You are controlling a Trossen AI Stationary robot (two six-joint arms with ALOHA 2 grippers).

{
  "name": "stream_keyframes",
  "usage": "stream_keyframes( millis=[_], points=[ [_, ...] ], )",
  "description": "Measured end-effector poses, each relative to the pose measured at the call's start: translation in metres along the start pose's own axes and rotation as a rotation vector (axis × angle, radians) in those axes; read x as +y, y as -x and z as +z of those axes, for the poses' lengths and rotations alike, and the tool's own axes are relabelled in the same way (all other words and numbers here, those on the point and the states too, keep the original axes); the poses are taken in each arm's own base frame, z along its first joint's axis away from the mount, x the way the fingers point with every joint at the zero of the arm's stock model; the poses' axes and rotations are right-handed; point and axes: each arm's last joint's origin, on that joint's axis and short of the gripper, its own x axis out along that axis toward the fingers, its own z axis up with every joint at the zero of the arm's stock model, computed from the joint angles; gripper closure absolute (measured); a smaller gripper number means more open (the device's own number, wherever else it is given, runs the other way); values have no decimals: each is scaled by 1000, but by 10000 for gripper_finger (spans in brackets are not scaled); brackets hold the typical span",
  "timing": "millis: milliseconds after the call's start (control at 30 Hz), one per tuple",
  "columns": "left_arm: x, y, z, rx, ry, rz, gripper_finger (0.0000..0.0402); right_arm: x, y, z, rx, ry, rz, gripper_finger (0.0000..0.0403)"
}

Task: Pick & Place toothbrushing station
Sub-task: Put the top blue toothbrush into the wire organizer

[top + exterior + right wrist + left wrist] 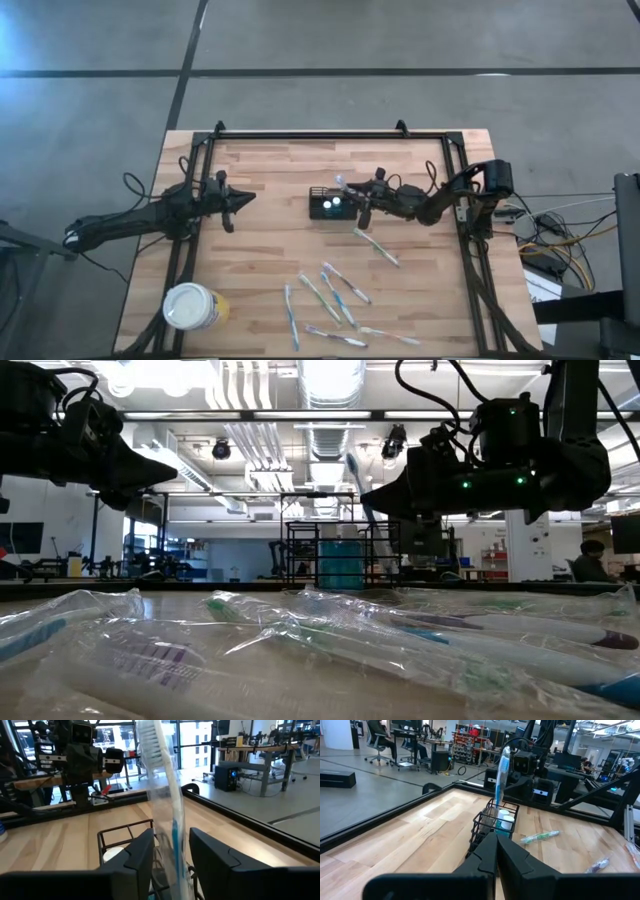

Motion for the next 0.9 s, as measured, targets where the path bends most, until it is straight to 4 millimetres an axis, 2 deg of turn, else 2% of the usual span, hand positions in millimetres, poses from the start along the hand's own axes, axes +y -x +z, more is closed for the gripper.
stream_keyframes(
  millis=[267,433,733,900],
  points=[
    [0,0,0,1,0,1,390,0,2,8,-33,-8,3,266],
    [0,0,0,1,1,0,390,-1,10,14,-46,-16,4,263],
    [0,0,0,1,2,1,390,-2,14,12,-1,-49,-7,244],
    [0,0,0,1,2,1,390,6,15,22,-37,-39,50,231]
  ],
)
